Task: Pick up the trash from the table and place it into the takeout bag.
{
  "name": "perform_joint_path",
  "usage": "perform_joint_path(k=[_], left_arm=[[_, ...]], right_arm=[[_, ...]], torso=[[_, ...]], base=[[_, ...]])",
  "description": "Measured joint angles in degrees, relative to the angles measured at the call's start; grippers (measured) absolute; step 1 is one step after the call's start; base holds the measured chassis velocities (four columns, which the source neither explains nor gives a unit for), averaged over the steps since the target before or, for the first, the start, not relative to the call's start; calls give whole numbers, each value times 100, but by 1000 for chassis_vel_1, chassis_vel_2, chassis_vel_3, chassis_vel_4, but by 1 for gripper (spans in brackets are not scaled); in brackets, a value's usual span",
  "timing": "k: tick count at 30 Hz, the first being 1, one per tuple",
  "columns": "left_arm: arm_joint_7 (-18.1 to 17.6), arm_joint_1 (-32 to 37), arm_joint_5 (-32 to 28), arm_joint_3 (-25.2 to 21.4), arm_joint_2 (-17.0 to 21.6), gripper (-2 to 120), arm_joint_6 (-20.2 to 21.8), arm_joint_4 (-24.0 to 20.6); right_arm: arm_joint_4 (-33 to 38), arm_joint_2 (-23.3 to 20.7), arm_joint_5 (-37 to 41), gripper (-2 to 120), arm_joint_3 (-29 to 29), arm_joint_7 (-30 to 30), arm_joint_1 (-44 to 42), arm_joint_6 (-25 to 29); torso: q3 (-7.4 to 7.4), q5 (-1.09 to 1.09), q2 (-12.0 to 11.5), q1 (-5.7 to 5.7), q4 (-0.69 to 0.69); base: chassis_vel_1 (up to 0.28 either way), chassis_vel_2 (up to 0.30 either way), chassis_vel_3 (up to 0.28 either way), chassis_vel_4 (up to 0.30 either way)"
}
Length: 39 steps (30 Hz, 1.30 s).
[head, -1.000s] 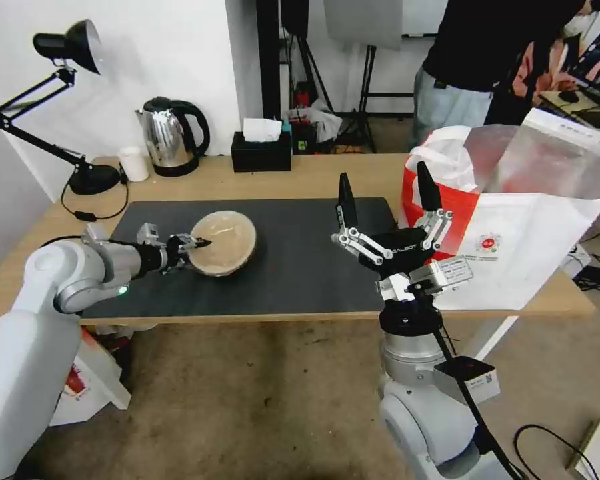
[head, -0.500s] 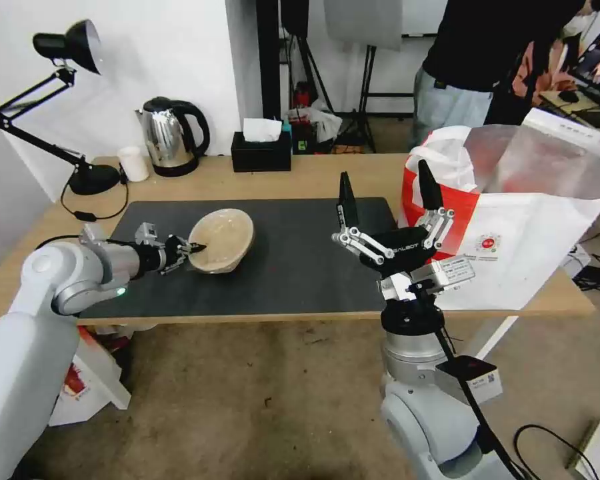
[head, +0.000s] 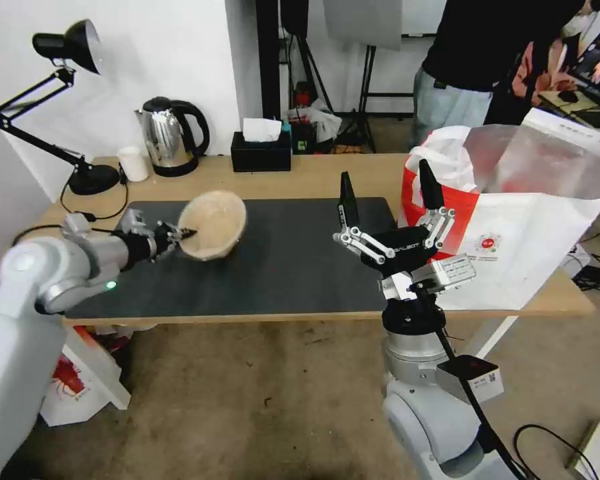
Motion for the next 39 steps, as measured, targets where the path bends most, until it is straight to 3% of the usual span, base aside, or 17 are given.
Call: perform_joint_path(k=[6, 11, 15, 16, 20, 22, 25, 26, 30, 31, 34, 39], left_arm=[[17, -7, -244, -308, 245, 2, -208, -354], [233, -142, -357, -401, 461, 2, -439, -586], [944, -513, -259, -214, 668, 2, -794, -641], [944, -513, -259, -214, 668, 2, -794, -641], [1981, -1344, -189, 284, 1025, 2, -1200, -310], [2191, -1505, -178, 393, 1103, 2, -1268, -208], [3077, -2184, -64, 1058, 1349, 2, -1462, 247], [3077, -2184, -64, 1058, 1349, 2, -1462, 247], [3904, -2887, 136, 2036, 1340, 2, -1654, 459], [3904, -2887, 136, 2036, 1340, 2, -1654, 459], [4183, -3472, 196, 2703, 1188, 2, -1780, 577], [4296, -4229, 206, 3495, 839, 2, -1904, 877]], right_arm=[[31, 74, -24, 100, -23, -3, -28, 10], [46, 146, -99, 100, -29, -6, -74, 29], [70, 167, -154, 100, -43, -16, -125, 43], [70, 167, -154, 100, -43, -16, -125, 43], [62, 173, -197, 100, -65, -27, -136, 62], [56, 174, -199, 100, -87, -30, -131, 67], [59, 219, -244, 100, -126, -40, -149, 128], [59, 219, -244, 100, -126, -40, -149, 128], [94, 309, -340, 100, -139, -53, -184, 219], [94, 309, -340, 100, -139, -53, -184, 219], [122, 370, -371, 100, -134, -62, -174, 282], [233, 444, -471, 100, -93, -93, -132, 346]], torso=[[0, -2, 0, 0, 0], [0, -2, 0, 0, 1], [0, -4, 0, 0, 0], [0, -4, 0, 0, 0], [0, -1, 0, 0, -3], [0, 1, 0, 0, -2], [0, -1, 0, 0, 1], [0, -1, 0, 0, 1], [0, -1, 0, 0, -1], [0, -1, 0, 0, -1], [0, -1, 0, 0, -2], [1, 1, 0, 0, -2]], base=[[0, 0, 0, 0], [0, 0, 0, 0], [0, 0, 0, 0], [0, 0, 0, 0], [0, 0, 0, 0], [0, 0, 0, 0], [0, 0, 0, 0], [0, 0, 0, 0], [0, 0, 0, 0], [0, 0, 0, 0], [0, 0, 0, 0], [0, 0, 0, 0]])
